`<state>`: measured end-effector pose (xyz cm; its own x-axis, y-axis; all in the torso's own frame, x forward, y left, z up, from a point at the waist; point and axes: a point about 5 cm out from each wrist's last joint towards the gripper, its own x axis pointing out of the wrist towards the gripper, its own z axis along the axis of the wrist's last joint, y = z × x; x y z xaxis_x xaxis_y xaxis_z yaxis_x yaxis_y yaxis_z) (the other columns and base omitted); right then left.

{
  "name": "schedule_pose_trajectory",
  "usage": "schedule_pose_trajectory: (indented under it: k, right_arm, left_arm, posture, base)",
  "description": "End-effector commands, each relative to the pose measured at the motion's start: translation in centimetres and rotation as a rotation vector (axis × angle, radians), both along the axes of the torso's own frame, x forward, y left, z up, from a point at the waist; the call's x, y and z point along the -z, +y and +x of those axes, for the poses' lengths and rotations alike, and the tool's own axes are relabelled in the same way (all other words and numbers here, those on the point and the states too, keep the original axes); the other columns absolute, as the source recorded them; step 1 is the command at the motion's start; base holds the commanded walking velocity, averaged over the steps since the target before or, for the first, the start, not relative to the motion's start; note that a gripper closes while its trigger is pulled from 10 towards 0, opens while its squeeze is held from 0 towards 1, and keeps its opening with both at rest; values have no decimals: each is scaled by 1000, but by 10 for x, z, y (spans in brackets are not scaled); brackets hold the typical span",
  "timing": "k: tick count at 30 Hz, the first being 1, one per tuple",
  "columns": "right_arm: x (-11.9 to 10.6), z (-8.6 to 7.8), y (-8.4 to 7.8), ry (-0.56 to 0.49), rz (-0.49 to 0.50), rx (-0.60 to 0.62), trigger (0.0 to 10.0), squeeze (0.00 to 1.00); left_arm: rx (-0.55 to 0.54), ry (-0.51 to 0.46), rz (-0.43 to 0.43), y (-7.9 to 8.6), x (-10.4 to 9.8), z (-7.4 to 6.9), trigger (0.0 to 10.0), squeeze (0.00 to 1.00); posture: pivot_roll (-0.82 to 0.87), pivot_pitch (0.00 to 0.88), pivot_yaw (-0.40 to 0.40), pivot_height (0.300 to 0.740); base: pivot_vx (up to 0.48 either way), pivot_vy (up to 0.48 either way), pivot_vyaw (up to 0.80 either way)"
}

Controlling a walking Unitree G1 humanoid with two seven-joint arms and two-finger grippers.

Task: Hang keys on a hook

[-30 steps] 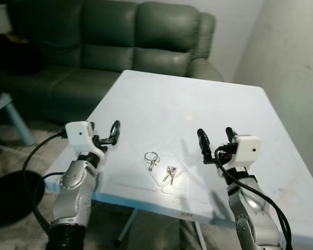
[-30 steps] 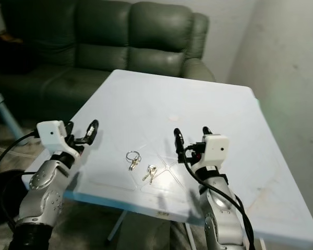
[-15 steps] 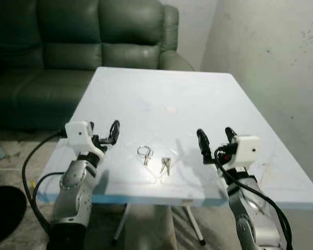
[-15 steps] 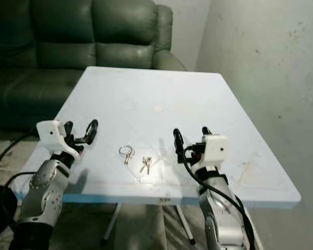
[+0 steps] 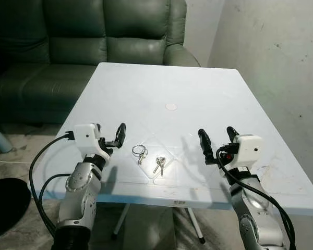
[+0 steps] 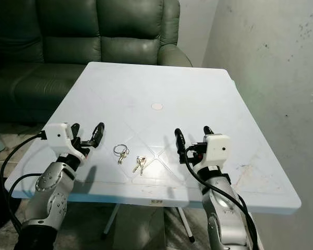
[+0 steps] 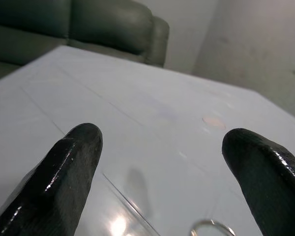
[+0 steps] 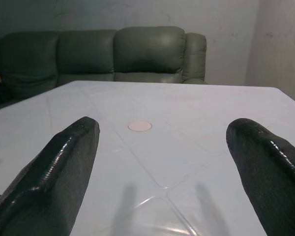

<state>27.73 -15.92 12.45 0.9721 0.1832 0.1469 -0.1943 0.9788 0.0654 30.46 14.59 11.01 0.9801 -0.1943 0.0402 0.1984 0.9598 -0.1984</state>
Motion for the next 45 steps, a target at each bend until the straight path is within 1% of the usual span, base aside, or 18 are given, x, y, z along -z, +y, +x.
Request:
schedule_pose_trajectory:
  k: [1, 3, 5, 8, 10, 16, 18, 20, 24, 26, 27, 28, 31, 36, 39, 41, 44, 45]
  right_arm:
    - [1, 2, -2, 16, -9, -11, 10000, 0]
    - [1, 4, -3, 17, -21, -17, 10000, 0]
    - [0, 6, -5, 15, -46, -14, 10000, 0]
    - [0, 10, -8, 21, -43, -13, 10000, 0]
    - [0, 14, -10, 29, -61, -12, 10000, 0]
    - [2, 24, -13, 46, -93, -38, 10000, 0]
    - [2, 26, -14, 48, -102, -39, 10000, 0]
    - [2, 32, -14, 55, -121, -48, 10000, 0]
    - [2, 36, -13, 61, -140, -50, 10000, 0]
    - [2, 42, -10, 80, -143, -55, 10000, 0]
    - [2, 42, -10, 80, -143, -55, 10000, 0]
    - [2, 45, -7, 80, -157, -69, 10000, 0]
    - [0, 47, -5, 71, -178, -77, 10000, 0]
    - [-1, 55, 3, 80, -220, -112, 10000, 0]
    - [-2, 57, 4, 77, -234, -118, 10000, 0]
    - [-3, 58, 4, 73, -231, -116, 10000, 0]
    - [-8, 56, 3, 26, -194, -116, 10000, 0]
    - [-9, 55, 2, 16, -165, -110, 10000, 0]
  left_arm:
    - [31, -35, 30, -7, -6, -1, 10000, 0]
    - [34, -30, 18, -10, -5, -2, 10000, 0]
    - [56, -28, 26, -16, -4, -5, 10000, 0]
    - [77, -21, 22, -22, -1, -8, 10000, 0]
    - [102, -17, 29, -30, 2, -14, 10000, 0]
    - [160, -18, 40, -45, 3, -25, 10000, 0]
    - [170, -19, 39, -47, 3, -27, 10000, 0]
    - [185, -23, 47, -50, 3, -30, 10000, 0]
    - [194, -26, 54, -52, 2, -32, 10000, 0]
    - [221, -34, 64, -55, 1, -35, 10000, 0]
    - [221, -34, 64, -55, 1, -35, 10000, 0]
    - [232, -33, 64, -57, 1, -37, 10000, 0]
    - [238, -34, 65, -58, 0, -38, 10000, 0]
    - [260, -33, 73, -64, 0, -43, 10000, 0]
    - [263, -28, 72, -65, 0, -45, 10000, 0]
    - [259, -25, 67, -65, 1, -46, 10000, 0]
    - [199, -5, 33, -57, 2, -41, 10000, 0]
    - [186, 2, 27, -55, 3, -40, 10000, 0]
  posture:
    - [-61, 0, -46, 740]
    - [-61, 0, -45, 740]
    - [-60, 0, -45, 740]
    - [-59, 0, -45, 740]
    - [-58, 0, -45, 740]
    - [-48, 0, -47, 740]
    - [-46, 0, -46, 740]
    - [-41, 0, -48, 740]
    - [-39, 0, -49, 740]
    - [-38, 0, -49, 740]
    - [-38, 0, -49, 740]
    - [-38, 0, -49, 740]
    - [-40, 0, -47, 740]
    - [-38, 0, -49, 740]
    - [-37, 0, -51, 740]
    - [-35, 0, -55, 740]
    - [-34, 0, -58, 740]
    - [-34, 0, -58, 740]
  base:
    - [0, 0, 0]
    - [0, 0, 0]
    - [0, 0, 0]
    - [0, 0, 0]
    - [0, 0, 0]
    - [0, 0, 0]
    - [0, 0, 0]
    - [0, 0, 0]
    - [0, 0, 0]
    - [0, 0, 0]
    - [0, 0, 0]
    - [0, 0, 0]
    - [0, 0, 0]
    - [0, 0, 0]
    - [0, 0, 0]
    - [0, 0, 0]
    - [0, 0, 0]
    - [0, 0, 0]
